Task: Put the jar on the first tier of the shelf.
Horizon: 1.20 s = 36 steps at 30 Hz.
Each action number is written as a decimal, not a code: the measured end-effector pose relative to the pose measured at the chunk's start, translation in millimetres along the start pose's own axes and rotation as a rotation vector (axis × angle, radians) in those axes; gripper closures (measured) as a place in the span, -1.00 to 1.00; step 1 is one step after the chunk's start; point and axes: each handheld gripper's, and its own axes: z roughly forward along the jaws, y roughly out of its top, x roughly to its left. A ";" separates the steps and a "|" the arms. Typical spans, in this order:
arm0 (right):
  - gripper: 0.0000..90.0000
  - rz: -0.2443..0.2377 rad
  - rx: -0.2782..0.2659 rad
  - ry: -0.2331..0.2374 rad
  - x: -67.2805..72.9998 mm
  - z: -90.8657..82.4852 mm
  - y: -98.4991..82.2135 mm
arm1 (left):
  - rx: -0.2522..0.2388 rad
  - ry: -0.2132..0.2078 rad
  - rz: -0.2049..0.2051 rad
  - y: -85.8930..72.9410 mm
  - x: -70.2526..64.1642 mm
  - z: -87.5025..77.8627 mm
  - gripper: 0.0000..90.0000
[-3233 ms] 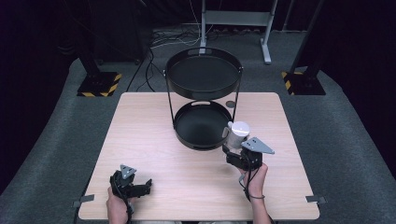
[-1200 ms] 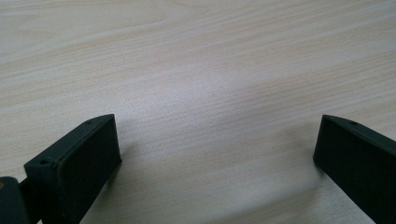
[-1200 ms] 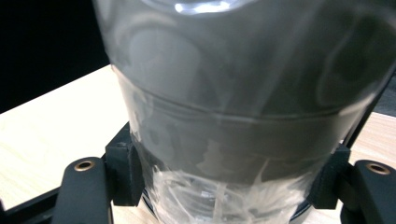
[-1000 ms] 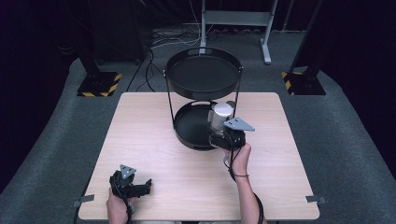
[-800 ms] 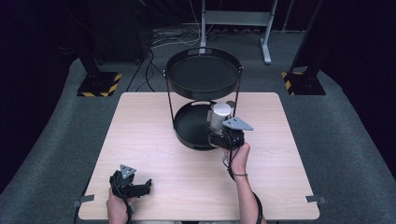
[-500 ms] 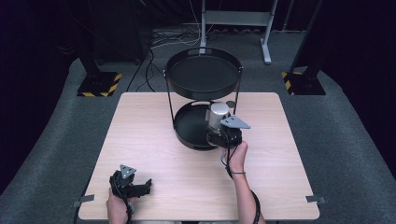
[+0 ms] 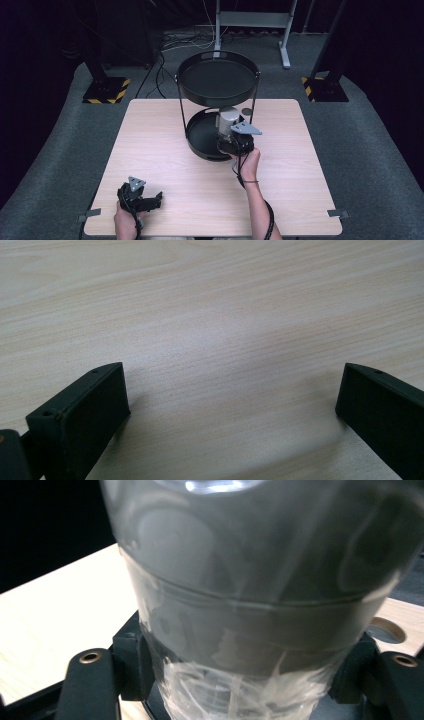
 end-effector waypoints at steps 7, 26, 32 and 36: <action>-0.34 0.000 -0.003 -0.004 1.3 7.8 0.9 | -0.001 0.000 -0.002 0.0 -0.1 0.1 -1.00; -0.34 -0.002 0.033 -0.029 -1.9 35.2 -18.2 | -0.001 0.000 -0.002 0.0 -0.2 0.1 -1.00; -0.34 -0.009 0.051 -0.034 -3.0 42.2 -26.0 | -0.001 0.000 -0.001 0.0 -0.1 0.1 -1.00; -0.34 -0.009 0.071 -0.035 -2.9 46.9 -31.2 | 0.000 0.000 0.000 0.0 -0.1 0.0 -1.00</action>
